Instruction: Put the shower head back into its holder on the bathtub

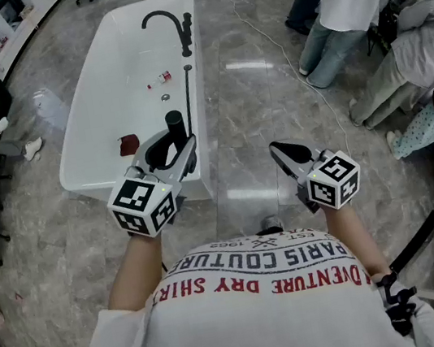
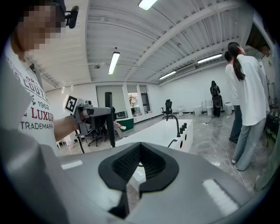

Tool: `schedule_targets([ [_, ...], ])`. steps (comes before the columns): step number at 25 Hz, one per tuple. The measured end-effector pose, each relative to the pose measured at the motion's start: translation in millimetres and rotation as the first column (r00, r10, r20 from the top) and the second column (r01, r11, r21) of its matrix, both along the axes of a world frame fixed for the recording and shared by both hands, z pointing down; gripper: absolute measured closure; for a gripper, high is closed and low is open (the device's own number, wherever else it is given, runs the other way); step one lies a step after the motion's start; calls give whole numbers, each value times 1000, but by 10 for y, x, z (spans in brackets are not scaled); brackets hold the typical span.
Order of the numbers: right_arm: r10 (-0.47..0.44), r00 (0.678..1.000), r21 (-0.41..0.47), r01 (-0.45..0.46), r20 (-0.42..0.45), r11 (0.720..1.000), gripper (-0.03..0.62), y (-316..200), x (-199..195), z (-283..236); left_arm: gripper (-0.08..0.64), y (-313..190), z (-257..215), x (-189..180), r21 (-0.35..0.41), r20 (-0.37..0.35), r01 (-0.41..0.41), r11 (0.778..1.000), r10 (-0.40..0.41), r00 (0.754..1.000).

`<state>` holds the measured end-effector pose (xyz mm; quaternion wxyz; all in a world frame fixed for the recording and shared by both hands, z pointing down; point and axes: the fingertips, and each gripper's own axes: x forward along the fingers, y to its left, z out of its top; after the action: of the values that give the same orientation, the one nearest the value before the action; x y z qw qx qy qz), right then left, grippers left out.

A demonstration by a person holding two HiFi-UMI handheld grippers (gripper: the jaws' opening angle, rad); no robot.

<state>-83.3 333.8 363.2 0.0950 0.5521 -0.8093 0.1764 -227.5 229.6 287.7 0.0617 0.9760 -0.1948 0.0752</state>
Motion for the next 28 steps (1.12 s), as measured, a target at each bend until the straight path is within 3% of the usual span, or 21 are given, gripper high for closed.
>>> schedule_targets([
  [10, 24, 1000, 7, -24, -5, 1000, 586, -10, 52, 2, 420, -95, -8, -20, -22, -20, 11, 1000, -11, 1000],
  [15, 51, 998, 30, -52, 34, 998, 586, -11, 83, -33, 420, -101, 5, -18, -32, -27, 4, 999, -5, 1000],
  [28, 38, 999, -24, -38, 8, 999, 586, -118, 20, 45, 420, -306, -135, -191, -37, -80, 16, 999, -19, 997],
])
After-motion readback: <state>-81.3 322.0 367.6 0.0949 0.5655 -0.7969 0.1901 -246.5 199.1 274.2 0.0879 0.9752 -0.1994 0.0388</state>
